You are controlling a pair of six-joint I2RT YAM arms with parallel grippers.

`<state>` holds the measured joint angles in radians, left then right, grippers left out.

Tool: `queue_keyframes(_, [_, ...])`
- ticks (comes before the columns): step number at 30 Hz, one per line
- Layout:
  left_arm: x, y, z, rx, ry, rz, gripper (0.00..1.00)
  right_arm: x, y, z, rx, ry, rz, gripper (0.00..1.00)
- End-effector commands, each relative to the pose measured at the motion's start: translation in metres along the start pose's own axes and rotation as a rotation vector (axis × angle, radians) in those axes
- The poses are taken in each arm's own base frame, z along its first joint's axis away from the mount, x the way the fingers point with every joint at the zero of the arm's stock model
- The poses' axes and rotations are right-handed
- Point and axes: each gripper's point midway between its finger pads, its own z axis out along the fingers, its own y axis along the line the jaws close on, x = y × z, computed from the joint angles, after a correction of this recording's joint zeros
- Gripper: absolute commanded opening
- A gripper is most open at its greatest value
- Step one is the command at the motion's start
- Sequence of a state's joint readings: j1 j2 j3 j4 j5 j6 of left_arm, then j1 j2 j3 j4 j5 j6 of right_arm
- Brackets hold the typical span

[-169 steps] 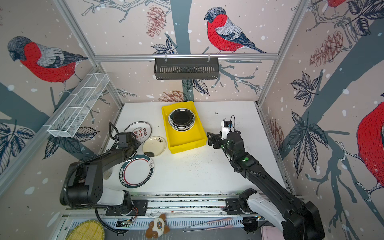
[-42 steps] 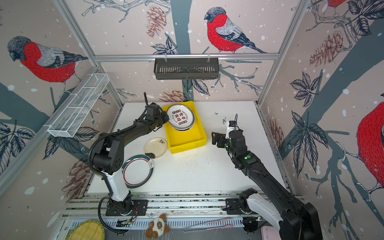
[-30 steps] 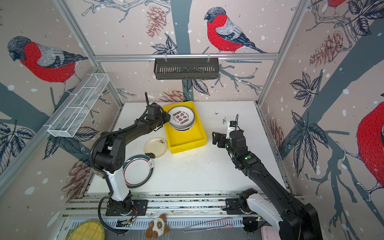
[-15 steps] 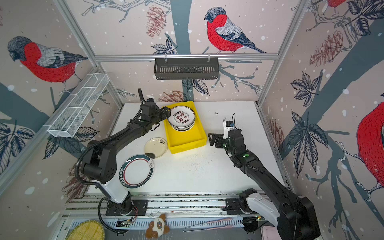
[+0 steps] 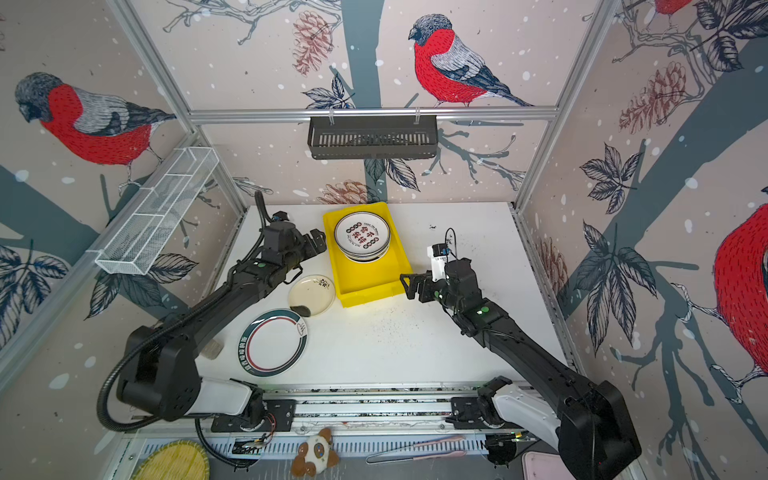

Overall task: Place the plates into the plastic bin on the countertop
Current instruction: 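Release the plate onto the stack and withdraw the left gripper, then move the right gripper to the green-and-red-rimmed white plate near the robot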

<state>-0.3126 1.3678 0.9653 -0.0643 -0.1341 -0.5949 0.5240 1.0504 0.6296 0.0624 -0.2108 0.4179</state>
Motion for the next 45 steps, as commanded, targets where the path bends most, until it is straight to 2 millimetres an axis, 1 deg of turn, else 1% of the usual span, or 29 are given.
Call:
queue_keyframes(1, [0.005,0.032,-0.015,-0.121,-0.039,0.013,0.98,-0.005,0.015,0.004,-0.037,-0.020,-0.063,0.97])
queue_keyframes(5, [0.013,0.052,-0.030,-0.158,-0.039,-0.009,0.98,0.010,0.035,0.012,-0.075,0.040,-0.141,0.97])
queue_keyframes(8, [0.024,0.070,-0.032,-0.164,-0.011,-0.059,0.98,0.027,0.052,0.019,-0.131,0.102,-0.178,0.95])
queue_keyframes(10, [0.031,0.080,-0.031,-0.136,0.010,-0.102,0.98,0.039,0.063,0.025,-0.169,0.151,-0.200,0.95])
queue_keyframes(13, [0.041,0.084,-0.029,-0.086,0.040,-0.121,0.97,0.051,0.075,0.035,-0.175,0.210,-0.227,0.95])
queue_keyframes(14, [0.043,0.083,-0.028,-0.079,0.049,-0.115,0.97,0.052,0.080,0.035,-0.183,0.220,-0.231,0.95])
queue_keyframes(15, [0.046,0.084,-0.027,-0.079,0.059,-0.112,0.97,0.060,0.082,0.043,-0.186,0.259,-0.227,0.95])
queue_keyframes(19, [0.061,0.100,-0.027,-0.133,0.098,-0.132,0.97,0.075,0.100,0.058,-0.243,0.325,-0.221,0.93])
queue_keyframes(24, [0.062,0.106,-0.035,-0.136,0.067,-0.130,0.97,0.095,0.123,0.078,-0.294,0.411,-0.210,0.85])
queue_keyframes(27, [0.060,0.115,-0.042,-0.167,0.043,-0.126,0.97,0.106,0.142,0.085,-0.341,0.448,-0.212,0.84])
queue_keyframes(30, [0.058,0.119,-0.045,-0.146,0.039,-0.150,0.97,0.116,0.158,0.090,-0.378,0.469,-0.214,0.83])
queue_keyframes(33, [0.056,0.122,-0.047,-0.138,0.029,-0.160,0.97,0.127,0.167,0.097,-0.396,0.511,-0.210,0.80])
queue_keyframes(36, [0.056,0.121,-0.049,-0.121,0.014,-0.163,0.97,0.134,0.173,0.103,-0.411,0.534,-0.197,0.80])
queue_keyframes(42, [0.059,0.118,-0.047,-0.090,0.012,-0.169,0.97,0.147,0.183,0.125,-0.411,0.591,-0.194,0.76])
queue_keyframes(45, [0.055,0.118,-0.049,-0.091,-0.011,-0.179,0.97,0.154,0.191,0.133,-0.423,0.618,-0.191,0.73])
